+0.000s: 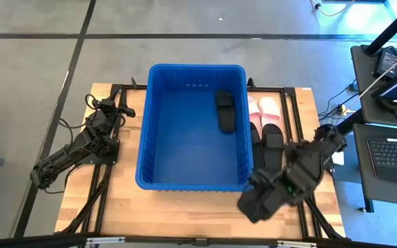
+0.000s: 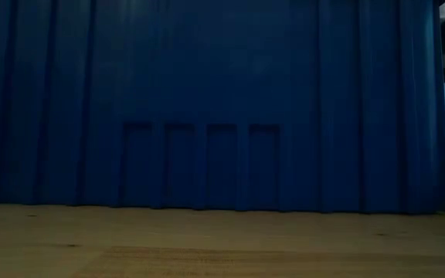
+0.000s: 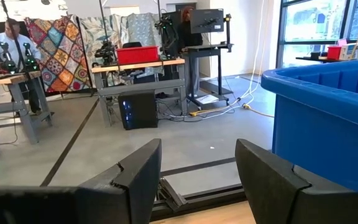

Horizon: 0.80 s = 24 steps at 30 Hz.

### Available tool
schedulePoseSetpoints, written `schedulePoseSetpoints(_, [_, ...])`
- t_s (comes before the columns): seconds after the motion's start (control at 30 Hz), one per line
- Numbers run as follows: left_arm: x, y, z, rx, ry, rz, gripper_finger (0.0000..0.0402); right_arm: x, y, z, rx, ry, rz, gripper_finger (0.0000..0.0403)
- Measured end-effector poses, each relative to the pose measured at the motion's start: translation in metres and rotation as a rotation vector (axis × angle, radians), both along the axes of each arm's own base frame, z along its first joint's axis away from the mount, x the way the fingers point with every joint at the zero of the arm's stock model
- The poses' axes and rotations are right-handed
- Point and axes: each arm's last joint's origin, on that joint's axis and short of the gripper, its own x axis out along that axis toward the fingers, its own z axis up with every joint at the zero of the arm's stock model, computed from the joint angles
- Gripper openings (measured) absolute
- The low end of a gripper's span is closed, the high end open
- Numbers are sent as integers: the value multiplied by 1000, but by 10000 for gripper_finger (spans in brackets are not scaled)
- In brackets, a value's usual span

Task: Pick and place slides into bin
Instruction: Put the black slipper into the blue bin

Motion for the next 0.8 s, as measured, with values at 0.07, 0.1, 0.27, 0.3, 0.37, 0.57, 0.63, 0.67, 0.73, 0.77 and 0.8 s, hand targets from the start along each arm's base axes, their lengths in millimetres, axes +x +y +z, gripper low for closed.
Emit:
schedulePoseSetpoints(0.07, [0,0,0,0,0,0,202,-6,8,-17,-37,70,-46,164])
schedulePoseSetpoints(0.1, [0,0,0,0,0,0,202,-8,10,-25,-61,96,-52,164])
schedulePoseSetpoints(0.27, [0,0,0,0,-1,0,202,-15,10,-72,-189,219,-37,171])
schedulePoseSetpoints(0.3, [0,0,0,0,-1,0,202,-16,9,-82,-212,240,-34,178])
schedulePoseSetpoints(0.37, [0,0,0,0,0,0,202,-17,4,-101,-253,290,-42,198])
schedulePoseSetpoints(0.57, [0,0,0,0,0,0,202,-21,-12,-142,-357,350,-130,270])
schedulePoseSetpoints(0.63, [0,0,0,0,0,0,202,-20,-13,-149,-368,313,-136,287])
schedulePoseSetpoints(0.67, [0,0,0,0,0,0,202,-18,-13,-151,-355,300,-129,293])
schedulePoseSetpoints(0.73, [0,0,0,0,0,0,202,-16,-12,-152,-347,281,-122,301])
schedulePoseSetpoints(0.77, [0,0,0,0,0,0,202,-16,-12,-152,-349,278,-119,303])
schedulePoseSetpoints(0.8, [0,0,0,0,0,0,202,-15,-12,-151,-346,279,-115,303])
